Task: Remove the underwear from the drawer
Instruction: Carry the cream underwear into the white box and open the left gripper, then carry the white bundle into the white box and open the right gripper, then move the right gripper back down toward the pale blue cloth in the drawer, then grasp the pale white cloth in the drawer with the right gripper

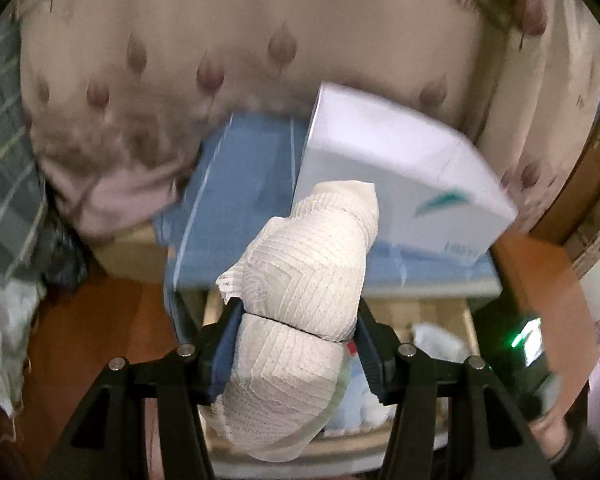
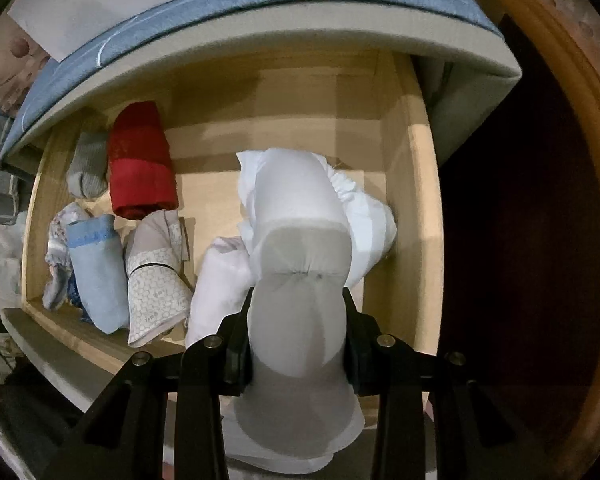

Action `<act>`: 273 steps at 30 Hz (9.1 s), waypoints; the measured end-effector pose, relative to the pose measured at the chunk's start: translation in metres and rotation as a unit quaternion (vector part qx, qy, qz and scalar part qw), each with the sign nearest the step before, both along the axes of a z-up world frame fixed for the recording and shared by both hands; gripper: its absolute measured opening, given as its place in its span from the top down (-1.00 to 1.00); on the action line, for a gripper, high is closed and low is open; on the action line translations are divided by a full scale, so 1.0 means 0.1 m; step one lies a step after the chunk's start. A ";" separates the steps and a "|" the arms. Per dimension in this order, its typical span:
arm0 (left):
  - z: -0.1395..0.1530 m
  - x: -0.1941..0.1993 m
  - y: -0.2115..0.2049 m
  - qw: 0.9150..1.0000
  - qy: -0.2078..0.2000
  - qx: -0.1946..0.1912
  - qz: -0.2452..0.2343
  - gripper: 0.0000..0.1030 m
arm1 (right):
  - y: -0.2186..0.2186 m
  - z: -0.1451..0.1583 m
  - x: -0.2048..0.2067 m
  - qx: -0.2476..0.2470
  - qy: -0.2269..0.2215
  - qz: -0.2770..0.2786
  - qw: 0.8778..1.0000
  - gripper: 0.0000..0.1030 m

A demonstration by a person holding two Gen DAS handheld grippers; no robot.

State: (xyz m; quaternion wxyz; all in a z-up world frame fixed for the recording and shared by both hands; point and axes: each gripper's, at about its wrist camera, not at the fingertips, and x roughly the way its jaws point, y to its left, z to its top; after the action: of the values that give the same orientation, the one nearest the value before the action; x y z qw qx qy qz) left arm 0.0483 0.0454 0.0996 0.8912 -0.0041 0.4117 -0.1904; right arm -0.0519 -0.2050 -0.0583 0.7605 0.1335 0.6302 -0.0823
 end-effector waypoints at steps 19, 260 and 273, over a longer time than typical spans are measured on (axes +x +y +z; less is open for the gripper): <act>0.84 1.63 -1.23 0.996 -0.052 -0.034 -0.064 -0.06 | -0.05 -0.07 -0.01 0.021 0.002 -0.004 1.000 0.36; -1.45 -0.13 0.03 0.985 0.100 0.093 0.101 -0.14 | -0.09 -0.65 0.73 -0.028 0.086 -0.108 0.990 -0.52; -1.47 -0.13 0.02 0.985 0.100 0.097 0.102 -0.14 | 0.06 -0.58 0.74 -0.057 0.070 -0.040 0.995 0.18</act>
State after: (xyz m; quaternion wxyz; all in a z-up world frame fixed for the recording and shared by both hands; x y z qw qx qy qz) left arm 0.0357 0.0471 -0.0470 0.8566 0.0214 0.5124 -0.0567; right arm 0.0226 -0.1987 -0.1162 0.7170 0.1089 0.6702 -0.1581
